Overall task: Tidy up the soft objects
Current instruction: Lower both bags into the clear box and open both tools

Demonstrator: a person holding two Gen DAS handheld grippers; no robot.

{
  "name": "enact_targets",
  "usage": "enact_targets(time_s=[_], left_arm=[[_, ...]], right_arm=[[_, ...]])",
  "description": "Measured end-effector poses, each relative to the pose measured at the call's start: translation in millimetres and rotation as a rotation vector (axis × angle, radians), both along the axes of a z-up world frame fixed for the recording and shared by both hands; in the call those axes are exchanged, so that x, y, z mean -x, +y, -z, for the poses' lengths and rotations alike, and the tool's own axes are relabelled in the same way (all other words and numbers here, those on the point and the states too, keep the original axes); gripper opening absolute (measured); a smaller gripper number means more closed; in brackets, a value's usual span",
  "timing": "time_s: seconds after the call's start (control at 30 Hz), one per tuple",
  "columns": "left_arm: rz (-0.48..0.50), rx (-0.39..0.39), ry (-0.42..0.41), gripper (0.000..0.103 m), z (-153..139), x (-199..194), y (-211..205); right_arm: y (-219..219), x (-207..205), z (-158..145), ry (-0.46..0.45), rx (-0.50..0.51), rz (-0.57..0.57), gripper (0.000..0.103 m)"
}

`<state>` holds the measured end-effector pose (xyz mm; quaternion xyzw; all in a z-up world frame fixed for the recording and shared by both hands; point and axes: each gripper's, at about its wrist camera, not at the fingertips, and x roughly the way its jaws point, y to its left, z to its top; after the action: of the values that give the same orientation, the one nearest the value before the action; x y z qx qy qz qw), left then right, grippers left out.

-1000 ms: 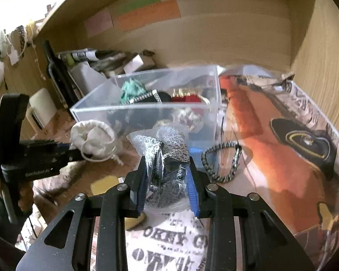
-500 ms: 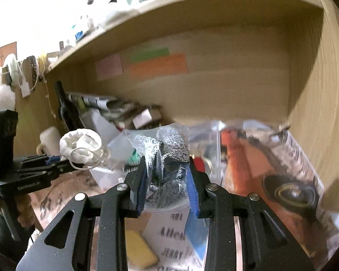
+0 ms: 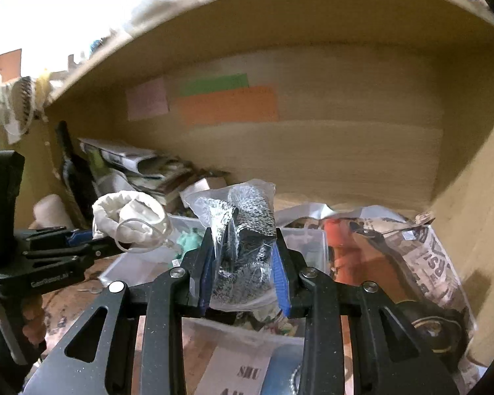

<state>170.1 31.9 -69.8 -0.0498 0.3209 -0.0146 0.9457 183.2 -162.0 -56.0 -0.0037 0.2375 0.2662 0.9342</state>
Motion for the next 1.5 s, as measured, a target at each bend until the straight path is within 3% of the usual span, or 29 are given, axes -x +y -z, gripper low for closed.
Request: enact_targets(time_s=[0.5,0.57,0.63,0.73,0.93,1.0,1.03,1.2,1.3,1.43,1.5], left_arm=[[0.028,-0.013,0.144,0.029,44.9,-44.4,-8.2],[0.028,-0.024,0.145,0.033,46.0,-45.6,-9.9],[0.036,-0.023,0.154,0.045,46.6,-44.1,-10.4],[0.041,-0.018,0.148,0.052,46.2,-43.6,-10.6],[0.04,0.004,0.123,0.055,37.5,-33.3,-7.9],[0.046,0.009,0.104,0.058,30.9,-27.5,-7.8],[0.046,0.01,0.091,0.061,26.9,-23.7,-7.2],[0.044,0.001,0.031,0.069,8.6,-5.6,-7.2],[0.048,-0.001,-0.01,0.079,-1.8,8.2,-9.0],[0.06,-0.01,-0.045,0.091,-9.2,23.6,-13.3],[0.062,-0.015,-0.059,0.097,-9.6,31.5,-16.7]], right_arm=[[23.2,-44.4,52.3,0.183,0.123,-0.008,0.029],[24.9,-45.1,55.8,0.197,0.135,-0.011,0.031],[26.0,-45.5,57.2,0.195,0.145,-0.01,0.031],[27.5,-45.5,58.2,0.201,0.153,-0.013,0.033],[26.8,-40.6,53.9,0.195,0.156,-0.014,0.047],[25.4,-36.3,49.6,0.173,0.155,-0.008,0.065],[24.5,-34.5,47.8,0.162,0.154,-0.004,0.069],[17.3,-25.4,37.7,0.132,0.154,0.01,0.073],[7.4,-14.8,28.2,0.096,0.144,0.03,0.082],[-13.6,2.0,18.3,0.052,0.154,0.059,0.085],[-22.4,6.2,18.2,0.047,0.163,0.079,0.096]])
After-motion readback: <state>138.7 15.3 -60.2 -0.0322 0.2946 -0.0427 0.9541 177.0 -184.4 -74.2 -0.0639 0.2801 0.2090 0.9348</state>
